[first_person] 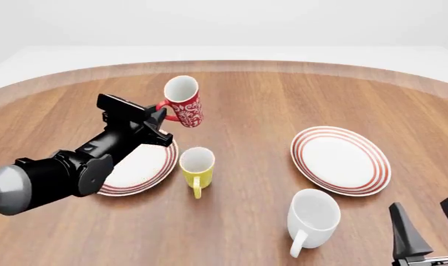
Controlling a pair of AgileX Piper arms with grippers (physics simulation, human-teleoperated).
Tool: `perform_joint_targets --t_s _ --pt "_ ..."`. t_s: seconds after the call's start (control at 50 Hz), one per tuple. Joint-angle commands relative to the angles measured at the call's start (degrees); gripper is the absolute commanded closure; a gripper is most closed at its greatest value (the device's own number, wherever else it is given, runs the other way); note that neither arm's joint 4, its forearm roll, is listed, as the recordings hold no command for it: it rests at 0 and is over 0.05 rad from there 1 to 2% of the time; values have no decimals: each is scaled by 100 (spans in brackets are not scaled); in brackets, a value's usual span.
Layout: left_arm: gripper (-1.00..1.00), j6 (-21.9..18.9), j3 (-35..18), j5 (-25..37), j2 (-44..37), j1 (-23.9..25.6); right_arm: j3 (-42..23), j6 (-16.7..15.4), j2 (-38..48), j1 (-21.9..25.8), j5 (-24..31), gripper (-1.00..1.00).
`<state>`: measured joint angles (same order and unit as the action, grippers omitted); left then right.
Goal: Put the red mug on the left plate.
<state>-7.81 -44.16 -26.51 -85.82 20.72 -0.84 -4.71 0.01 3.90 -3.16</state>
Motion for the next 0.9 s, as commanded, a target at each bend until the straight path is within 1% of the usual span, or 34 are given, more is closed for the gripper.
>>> perform_joint_targets --t_s 0.02,0.18,0.42,0.6,0.8,0.9 --pt "100 -109 177 -265 39 -300 52 5 0 -2 -40 -100" --pt "100 -91 426 -525 61 -544 57 8 0 6 -36 -100" --pt "100 -36 715 -814 40 -726 61 6 0 4 -38 -100" --pt "100 14 1036 -1074 66 -926 62 0 0 5 -28 -100" --pt "100 68 1216 -1266 -50 -1038 -5 -3 0 4 44 -100" --pt "100 55 1290 -1368 -119 -1107 65 -3 0 4 -26 -100"
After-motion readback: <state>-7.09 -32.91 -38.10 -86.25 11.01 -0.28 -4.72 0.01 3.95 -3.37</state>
